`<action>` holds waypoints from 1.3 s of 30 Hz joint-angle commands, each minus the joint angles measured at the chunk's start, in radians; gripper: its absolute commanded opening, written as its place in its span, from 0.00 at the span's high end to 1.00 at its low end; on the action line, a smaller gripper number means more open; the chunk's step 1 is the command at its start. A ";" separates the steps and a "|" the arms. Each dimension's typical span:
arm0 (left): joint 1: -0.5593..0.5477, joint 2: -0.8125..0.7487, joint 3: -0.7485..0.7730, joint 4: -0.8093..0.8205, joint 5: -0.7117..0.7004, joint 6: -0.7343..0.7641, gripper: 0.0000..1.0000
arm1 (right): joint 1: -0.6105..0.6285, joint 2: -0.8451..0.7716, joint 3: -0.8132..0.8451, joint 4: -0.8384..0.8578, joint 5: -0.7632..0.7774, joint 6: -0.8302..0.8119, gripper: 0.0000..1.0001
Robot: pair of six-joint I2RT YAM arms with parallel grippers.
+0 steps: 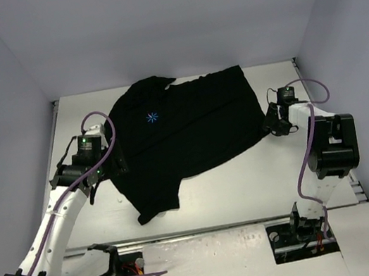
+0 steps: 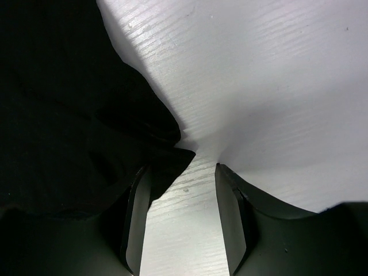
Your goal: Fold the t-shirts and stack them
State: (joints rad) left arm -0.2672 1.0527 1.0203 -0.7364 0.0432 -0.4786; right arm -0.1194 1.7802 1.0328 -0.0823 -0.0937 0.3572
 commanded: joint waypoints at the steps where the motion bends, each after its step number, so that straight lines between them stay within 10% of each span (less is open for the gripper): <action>1: -0.005 -0.012 0.019 0.012 0.004 0.007 0.37 | 0.018 0.000 0.003 0.021 0.031 -0.027 0.55; 16: -0.004 -0.033 -0.001 0.005 0.006 0.009 0.37 | 0.023 0.021 -0.038 0.047 0.054 -0.034 0.99; 39: -0.004 0.072 0.039 0.013 -0.019 0.021 0.37 | 0.014 -0.441 -0.303 -0.274 0.255 0.244 0.94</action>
State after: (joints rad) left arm -0.2675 1.0936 1.0071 -0.7403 0.0474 -0.4721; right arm -0.1038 1.4167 0.7775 -0.2581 0.1164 0.5196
